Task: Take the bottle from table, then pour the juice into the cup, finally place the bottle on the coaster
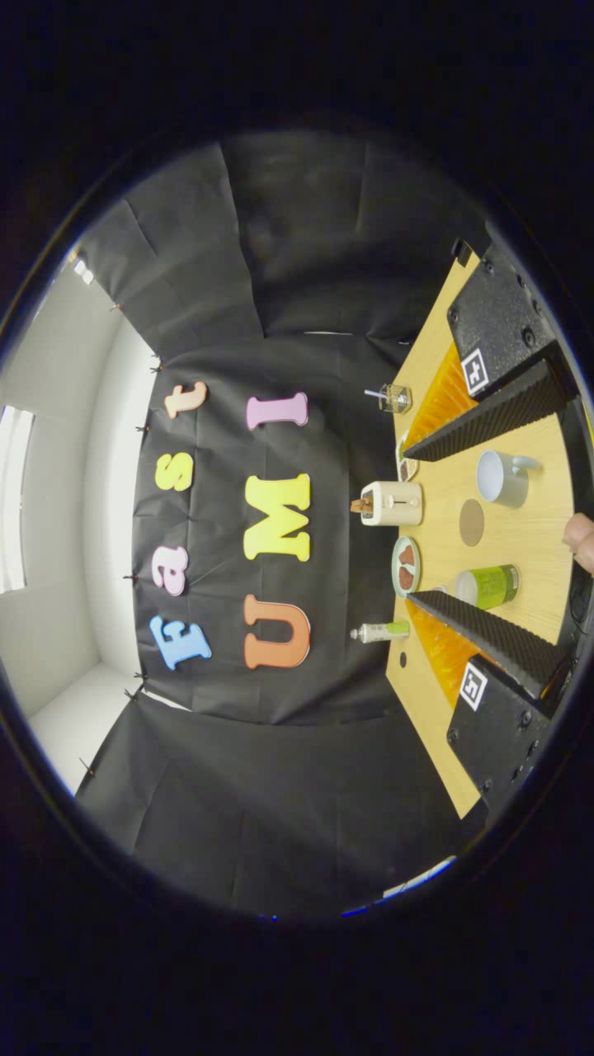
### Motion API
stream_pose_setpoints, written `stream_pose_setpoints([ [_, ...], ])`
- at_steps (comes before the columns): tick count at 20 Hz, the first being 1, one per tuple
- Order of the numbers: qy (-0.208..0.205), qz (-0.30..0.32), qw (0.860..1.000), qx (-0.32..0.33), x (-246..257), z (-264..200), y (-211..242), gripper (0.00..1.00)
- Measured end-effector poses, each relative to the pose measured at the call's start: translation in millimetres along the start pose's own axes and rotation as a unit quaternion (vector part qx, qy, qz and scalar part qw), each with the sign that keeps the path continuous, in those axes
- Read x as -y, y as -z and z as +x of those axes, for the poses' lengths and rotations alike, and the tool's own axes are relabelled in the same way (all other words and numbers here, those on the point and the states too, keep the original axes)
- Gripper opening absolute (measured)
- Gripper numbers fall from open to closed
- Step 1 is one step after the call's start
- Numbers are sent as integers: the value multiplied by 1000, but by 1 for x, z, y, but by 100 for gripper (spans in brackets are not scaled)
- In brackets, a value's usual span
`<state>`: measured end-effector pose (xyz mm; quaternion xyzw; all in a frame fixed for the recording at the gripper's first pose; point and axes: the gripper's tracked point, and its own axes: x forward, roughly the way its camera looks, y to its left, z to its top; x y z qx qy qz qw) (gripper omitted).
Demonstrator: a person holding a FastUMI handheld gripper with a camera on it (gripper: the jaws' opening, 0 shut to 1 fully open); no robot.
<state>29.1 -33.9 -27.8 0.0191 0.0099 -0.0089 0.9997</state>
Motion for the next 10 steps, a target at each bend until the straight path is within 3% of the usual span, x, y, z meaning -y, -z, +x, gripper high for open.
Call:
stream_pose_setpoints([
  [5,6,12,1000,-27,-3,36,41,100],
  [10,-23,35,998,-39,-25,62,72,100],
])
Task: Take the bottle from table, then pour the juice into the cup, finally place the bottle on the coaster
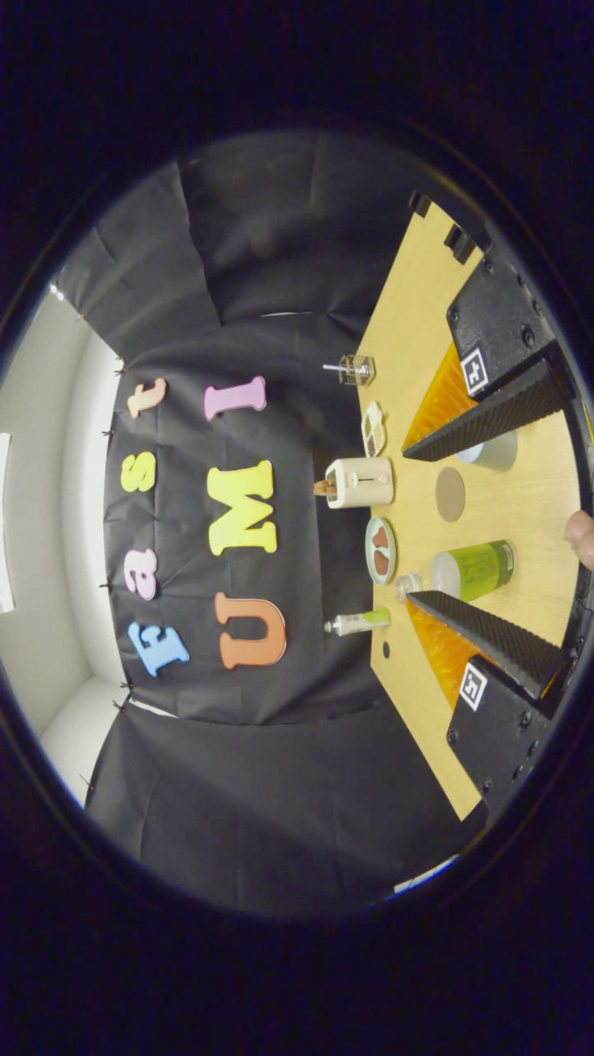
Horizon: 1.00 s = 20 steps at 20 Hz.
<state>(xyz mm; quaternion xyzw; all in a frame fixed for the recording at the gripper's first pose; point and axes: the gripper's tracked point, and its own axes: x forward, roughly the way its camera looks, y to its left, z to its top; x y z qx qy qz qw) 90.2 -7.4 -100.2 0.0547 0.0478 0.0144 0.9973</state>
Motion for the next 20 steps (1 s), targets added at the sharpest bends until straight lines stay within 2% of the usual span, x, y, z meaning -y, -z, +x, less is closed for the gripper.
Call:
stream_pose_setpoints([
  [9,-14,-20,999,-23,-36,57,48,100],
  [12,1,-28,999,-29,-36,76,64,100],
  [20,6,-42,999,-34,-55,119,81,100],
])
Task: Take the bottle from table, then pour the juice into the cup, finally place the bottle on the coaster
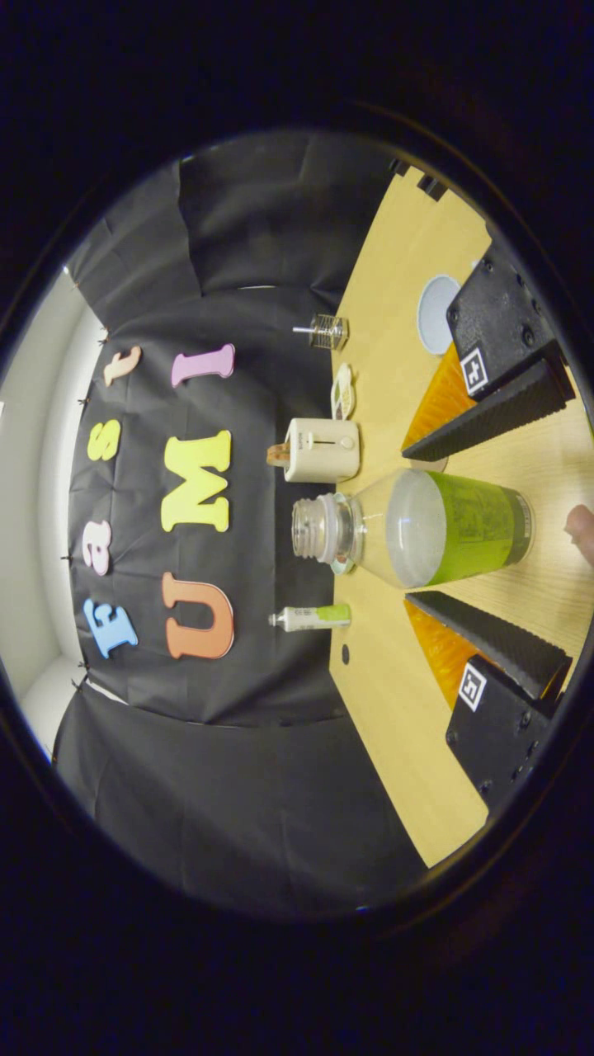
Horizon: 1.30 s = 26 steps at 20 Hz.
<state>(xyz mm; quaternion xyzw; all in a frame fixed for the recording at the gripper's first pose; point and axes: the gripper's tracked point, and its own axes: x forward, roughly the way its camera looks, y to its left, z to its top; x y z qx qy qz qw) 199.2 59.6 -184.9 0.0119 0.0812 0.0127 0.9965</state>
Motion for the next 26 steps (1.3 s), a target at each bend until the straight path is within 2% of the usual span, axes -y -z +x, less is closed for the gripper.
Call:
stream_pose_setpoints([
  [5,9,-17,1000,3,-4,16,4,100],
  [10,16,-6,1000,5,1,16,5,83],
  [14,19,-5,1000,2,5,-1,-11,82],
  [21,7,37,999,32,16,-46,-62,82],
  [26,-26,91,994,58,15,-69,-90,82],
])
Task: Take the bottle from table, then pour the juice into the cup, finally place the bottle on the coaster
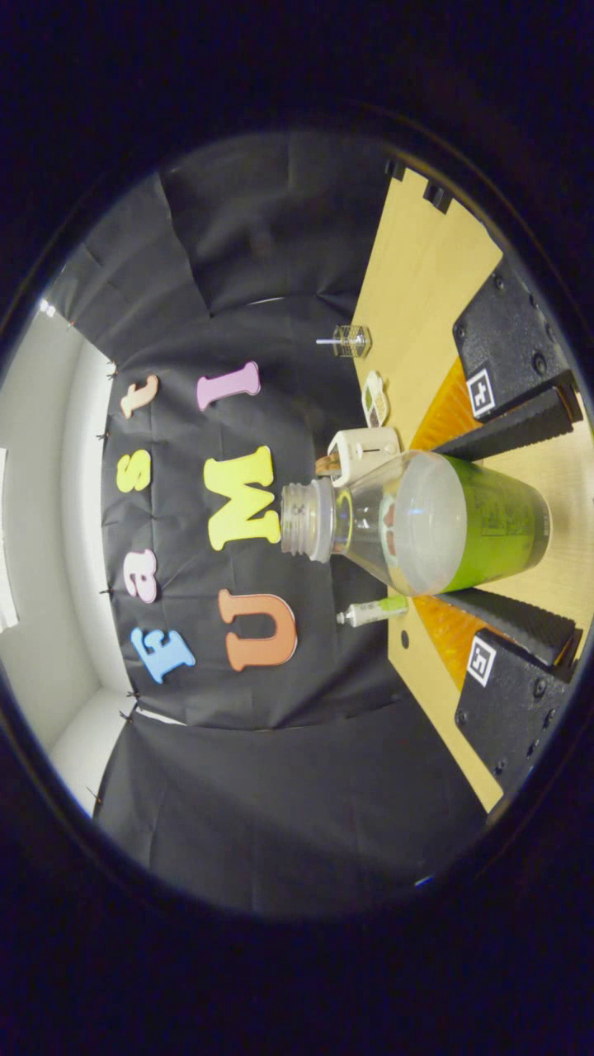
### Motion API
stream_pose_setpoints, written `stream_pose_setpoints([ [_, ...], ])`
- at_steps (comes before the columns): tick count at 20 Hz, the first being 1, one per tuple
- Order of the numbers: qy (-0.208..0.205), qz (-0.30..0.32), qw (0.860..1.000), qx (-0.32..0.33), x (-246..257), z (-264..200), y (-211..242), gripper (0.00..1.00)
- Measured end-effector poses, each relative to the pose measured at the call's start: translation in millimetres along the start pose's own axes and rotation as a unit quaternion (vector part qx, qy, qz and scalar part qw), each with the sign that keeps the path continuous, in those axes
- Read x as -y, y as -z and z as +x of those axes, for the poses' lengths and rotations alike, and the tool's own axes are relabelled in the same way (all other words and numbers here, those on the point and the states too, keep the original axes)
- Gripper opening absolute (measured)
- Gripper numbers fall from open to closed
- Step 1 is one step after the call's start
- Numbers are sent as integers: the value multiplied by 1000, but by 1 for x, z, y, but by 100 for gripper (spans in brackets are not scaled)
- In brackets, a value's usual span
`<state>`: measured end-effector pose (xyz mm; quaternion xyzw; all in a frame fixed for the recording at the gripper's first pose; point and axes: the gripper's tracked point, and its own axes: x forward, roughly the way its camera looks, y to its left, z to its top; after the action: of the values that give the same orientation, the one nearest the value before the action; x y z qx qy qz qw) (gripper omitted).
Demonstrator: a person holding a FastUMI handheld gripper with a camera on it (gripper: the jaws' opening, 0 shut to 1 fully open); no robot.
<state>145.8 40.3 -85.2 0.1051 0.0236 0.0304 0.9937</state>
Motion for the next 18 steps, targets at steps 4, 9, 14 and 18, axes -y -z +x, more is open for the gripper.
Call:
stream_pose_setpoints([
  [4,-20,35,999,-11,-6,-6,-8,82],
  [9,-48,106,993,-27,-13,-2,-8,81],
  [14,-74,181,979,-49,-12,8,-3,81],
  [18,-104,271,956,-50,-16,11,-1,81],
])
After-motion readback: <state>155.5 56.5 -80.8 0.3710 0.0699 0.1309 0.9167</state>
